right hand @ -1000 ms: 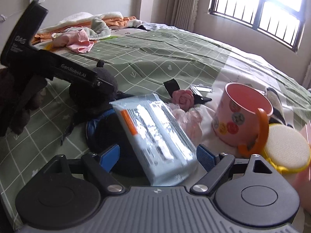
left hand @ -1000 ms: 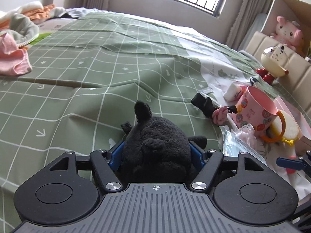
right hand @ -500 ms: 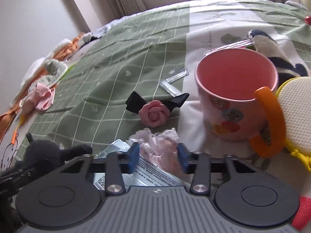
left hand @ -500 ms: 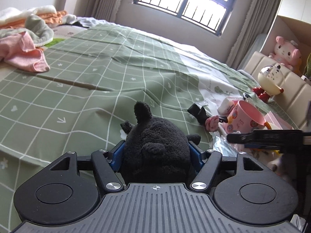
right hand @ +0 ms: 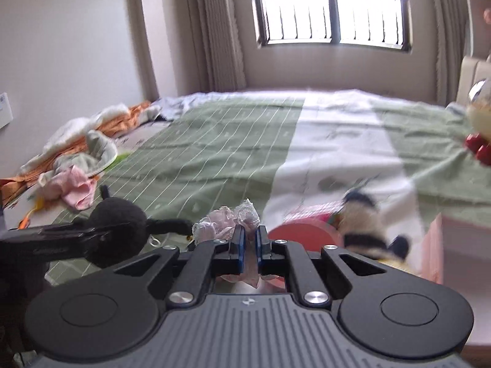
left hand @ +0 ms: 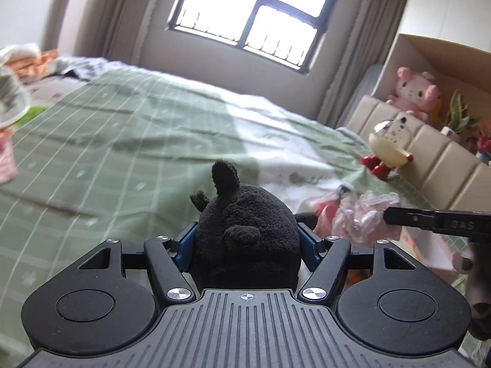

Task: Organize soft objects
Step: 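Carry the black plush with the left tool and release it into the pink box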

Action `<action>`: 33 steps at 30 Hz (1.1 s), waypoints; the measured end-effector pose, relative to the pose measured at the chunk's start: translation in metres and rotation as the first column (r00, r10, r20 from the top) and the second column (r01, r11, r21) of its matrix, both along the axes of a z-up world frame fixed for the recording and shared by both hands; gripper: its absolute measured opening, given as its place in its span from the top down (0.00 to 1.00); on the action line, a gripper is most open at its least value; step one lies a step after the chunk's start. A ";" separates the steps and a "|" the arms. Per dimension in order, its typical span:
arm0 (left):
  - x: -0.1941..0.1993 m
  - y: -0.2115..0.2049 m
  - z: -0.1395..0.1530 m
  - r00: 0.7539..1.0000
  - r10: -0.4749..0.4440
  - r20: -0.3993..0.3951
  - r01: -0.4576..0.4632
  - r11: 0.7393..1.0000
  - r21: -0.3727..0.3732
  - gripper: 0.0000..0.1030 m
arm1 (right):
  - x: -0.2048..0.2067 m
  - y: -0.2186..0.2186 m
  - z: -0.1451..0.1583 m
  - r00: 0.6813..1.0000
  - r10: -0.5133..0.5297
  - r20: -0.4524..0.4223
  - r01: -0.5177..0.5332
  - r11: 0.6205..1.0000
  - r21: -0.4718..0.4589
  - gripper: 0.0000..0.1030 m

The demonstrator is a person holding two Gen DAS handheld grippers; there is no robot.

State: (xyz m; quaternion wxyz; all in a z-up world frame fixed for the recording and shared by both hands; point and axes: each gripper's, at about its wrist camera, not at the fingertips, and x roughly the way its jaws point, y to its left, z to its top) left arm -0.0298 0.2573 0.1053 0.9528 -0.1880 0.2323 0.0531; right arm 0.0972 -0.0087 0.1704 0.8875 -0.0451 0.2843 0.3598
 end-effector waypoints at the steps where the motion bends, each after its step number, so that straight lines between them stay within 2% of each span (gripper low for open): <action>1: 0.015 -0.002 0.004 1.000 -0.007 0.011 0.007 1.000 -0.003 0.30 | 0.003 -0.006 0.006 0.999 -0.019 0.027 0.019 1.000 -0.003 0.93; 4: 0.071 -0.007 0.009 1.000 -0.027 0.013 0.028 0.998 -0.053 0.30 | 0.014 -0.026 0.019 0.994 -0.076 0.079 0.077 0.997 -0.012 0.93; 7: 0.126 -0.020 0.008 0.999 -0.048 -0.022 0.045 0.994 -0.104 0.30 | 0.020 -0.055 0.031 0.982 -0.137 0.132 0.141 0.990 -0.016 0.93; 9: 0.150 -0.038 0.010 0.997 -0.070 -0.040 0.064 0.991 -0.119 0.30 | 0.023 -0.081 0.039 0.972 -0.173 0.159 0.177 0.984 -0.010 0.93; 11: 0.166 -0.061 0.018 0.993 -0.116 -0.024 0.112 0.984 -0.136 0.30 | 0.030 -0.107 0.046 0.959 -0.220 0.177 0.225 0.974 -0.005 0.93; 13: 0.180 -0.094 0.031 0.985 -0.172 -0.006 0.170 0.978 -0.121 0.30 | 0.039 -0.134 0.051 0.941 -0.284 0.186 0.290 0.957 -0.002 0.93; 16: 0.198 -0.147 0.050 0.963 -0.268 0.011 0.268 0.959 -0.086 0.30 | 0.055 -0.170 0.055 0.914 -0.362 0.183 0.369 0.929 -0.004 0.93; 20: 0.214 -0.215 0.072 0.919 -0.393 0.022 0.394 0.919 -0.024 0.30 | 0.076 -0.204 0.051 0.875 -0.444 0.191 0.456 0.890 -0.020 0.93; 22: 0.220 -0.241 0.079 0.897 -0.442 0.018 0.442 0.897 0.004 0.29 | 0.087 -0.220 0.048 0.867 -0.469 0.167 0.479 0.878 -0.024 0.93; 24: 0.229 -0.258 0.084 0.883 -0.469 0.002 0.469 0.883 -0.005 0.29 | 0.094 -0.233 0.044 0.876 -0.466 0.126 0.472 0.881 -0.030 0.90; 25: 0.232 -0.265 0.086 0.879 -0.477 -0.006 0.477 0.879 -0.015 0.30 | 0.097 -0.239 0.043 0.882 -0.460 0.103 0.465 0.885 -0.027 0.81; 26: 0.236 -0.271 0.088 0.875 -0.484 -0.017 0.483 0.875 -0.024 0.31 | 0.099 -0.242 0.042 0.882 -0.464 0.087 0.467 0.884 -0.020 0.65; 27: 0.238 -0.276 0.090 0.871 -0.490 -0.027 0.489 0.872 -0.028 0.32 | 0.098 -0.246 0.041 0.877 -0.473 0.083 0.476 0.880 -0.010 0.57; 28: 0.240 -0.281 0.092 0.866 -0.499 -0.036 0.498 0.867 -0.027 0.32 | 0.096 -0.249 0.039 0.871 -0.483 0.087 0.485 0.874 0.002 0.44; 29: 0.241 -0.284 0.092 0.863 -0.503 -0.049 0.502 0.864 -0.020 0.32 | 0.094 -0.252 0.037 0.868 -0.488 0.089 0.489 0.872 0.013 0.39; 33: 0.237 -0.288 0.085 0.866 -0.483 -0.128 0.489 0.872 0.013 0.32 | 0.082 -0.255 0.025 0.874 -0.484 0.036 0.484 0.875 0.010 0.39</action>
